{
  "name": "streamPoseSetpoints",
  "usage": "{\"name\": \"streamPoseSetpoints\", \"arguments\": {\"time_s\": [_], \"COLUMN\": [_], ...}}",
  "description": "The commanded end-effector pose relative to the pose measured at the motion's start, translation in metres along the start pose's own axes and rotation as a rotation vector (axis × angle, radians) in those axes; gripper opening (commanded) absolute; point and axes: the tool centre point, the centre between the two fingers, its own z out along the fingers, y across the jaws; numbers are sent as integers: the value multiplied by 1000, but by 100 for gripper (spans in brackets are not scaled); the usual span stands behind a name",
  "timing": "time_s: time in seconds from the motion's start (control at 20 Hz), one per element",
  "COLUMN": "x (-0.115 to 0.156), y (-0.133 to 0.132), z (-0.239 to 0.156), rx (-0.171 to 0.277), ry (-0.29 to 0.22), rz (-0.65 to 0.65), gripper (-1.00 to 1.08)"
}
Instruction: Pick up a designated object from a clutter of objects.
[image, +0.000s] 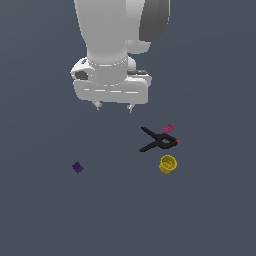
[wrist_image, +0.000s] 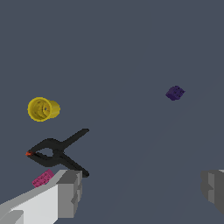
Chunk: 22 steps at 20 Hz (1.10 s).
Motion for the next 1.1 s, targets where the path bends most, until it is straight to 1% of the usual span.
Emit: {"name": "streamPoseSetpoints", "arguments": {"time_s": [0.0, 0.25, 0.45, 0.75, 1.05], "x": [6, 24, 42, 72, 93], "y": [5, 19, 37, 75, 118], "z": [7, 27, 52, 102, 159], "rx": [3, 12, 19, 26, 22], "ry": [0, 2, 4, 10, 17], "rz": [20, 84, 157, 296, 437], "gripper": [100, 100, 100, 100, 100]}}
